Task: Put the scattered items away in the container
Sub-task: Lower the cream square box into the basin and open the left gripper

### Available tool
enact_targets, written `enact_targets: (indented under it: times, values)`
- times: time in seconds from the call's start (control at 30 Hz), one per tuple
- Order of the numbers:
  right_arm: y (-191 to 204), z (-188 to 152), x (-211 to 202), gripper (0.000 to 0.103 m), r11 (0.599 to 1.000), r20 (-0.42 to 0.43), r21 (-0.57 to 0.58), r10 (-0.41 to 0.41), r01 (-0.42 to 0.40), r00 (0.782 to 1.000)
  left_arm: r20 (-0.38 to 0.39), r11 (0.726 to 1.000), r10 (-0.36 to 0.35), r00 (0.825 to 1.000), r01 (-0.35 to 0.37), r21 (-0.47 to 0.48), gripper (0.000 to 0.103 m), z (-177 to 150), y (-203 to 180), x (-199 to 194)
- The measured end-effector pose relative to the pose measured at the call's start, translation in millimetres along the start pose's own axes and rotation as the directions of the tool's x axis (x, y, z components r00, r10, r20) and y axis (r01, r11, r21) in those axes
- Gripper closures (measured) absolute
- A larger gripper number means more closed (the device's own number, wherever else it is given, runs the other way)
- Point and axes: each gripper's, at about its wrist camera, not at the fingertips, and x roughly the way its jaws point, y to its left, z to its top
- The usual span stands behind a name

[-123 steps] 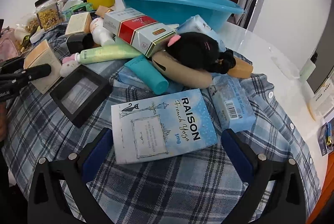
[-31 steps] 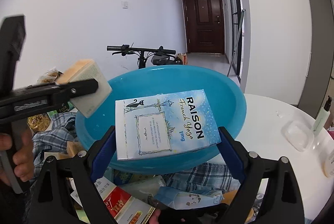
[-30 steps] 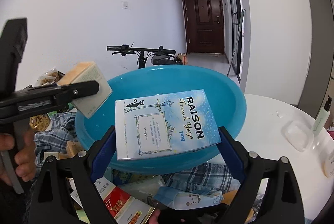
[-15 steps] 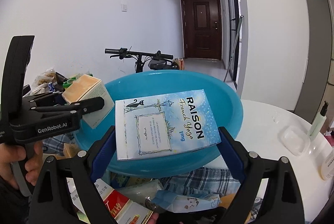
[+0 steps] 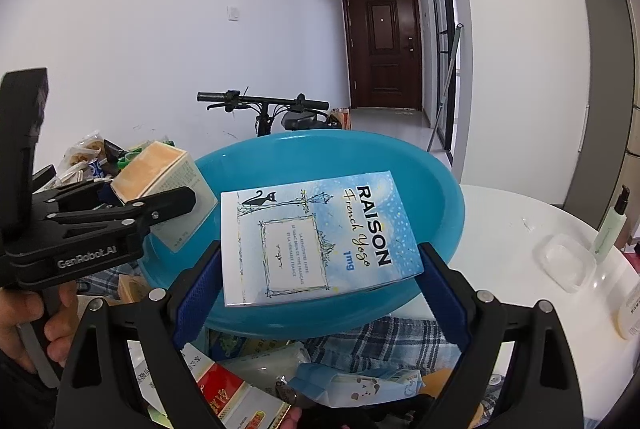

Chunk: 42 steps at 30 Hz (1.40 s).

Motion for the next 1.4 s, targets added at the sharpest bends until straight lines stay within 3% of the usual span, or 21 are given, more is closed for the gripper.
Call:
enact_targets:
  times: [0.87,0.9,0.97,1.0,1.2,1.4]
  values:
    - [2.6,4.2,-3.5,0.012,0.999,0.031,0.034,-0.004,0.003,1.000,0.012,1.000,0.008,1.000,-0.008,0.019,0.039,-2.4,-13.4,-8.1]
    - [1.0,3.2,-5.3,0.012,1.000,0.033,0.031,-0.005,0.004,0.999,0.015,1.000,0.010,1.000,-0.011,0.022,0.038,-2.2,-13.5,-7.9]
    - [1.3,3.1,-6.1,0.012,0.999,0.035,0.031,-0.009,0.008,0.999,0.019,1.000,0.011,1.000,-0.011,0.018,0.009,-2.3,-11.8,-7.2]
    - [1.0,3.3,-5.7,0.012,0.999,0.035,0.032,-0.009,0.008,0.999,0.026,1.000,0.012,1.000,-0.012,0.007,0.000,-2.5,-9.6,-7.6]
    - [2.1,2.8,-5.0,0.012,1.000,0.030,0.031,-0.008,0.007,1.000,0.037,0.999,0.048,0.998,-0.047,-0.017,0.000,-1.8,-3.8,-8.4]
    - [2.0,2.8,-4.9,0.012,1.000,0.028,0.030,-0.004,0.003,1.000,0.000,0.999,0.054,0.999,-0.054,-0.007,0.000,-5.5,-4.6,1.1]
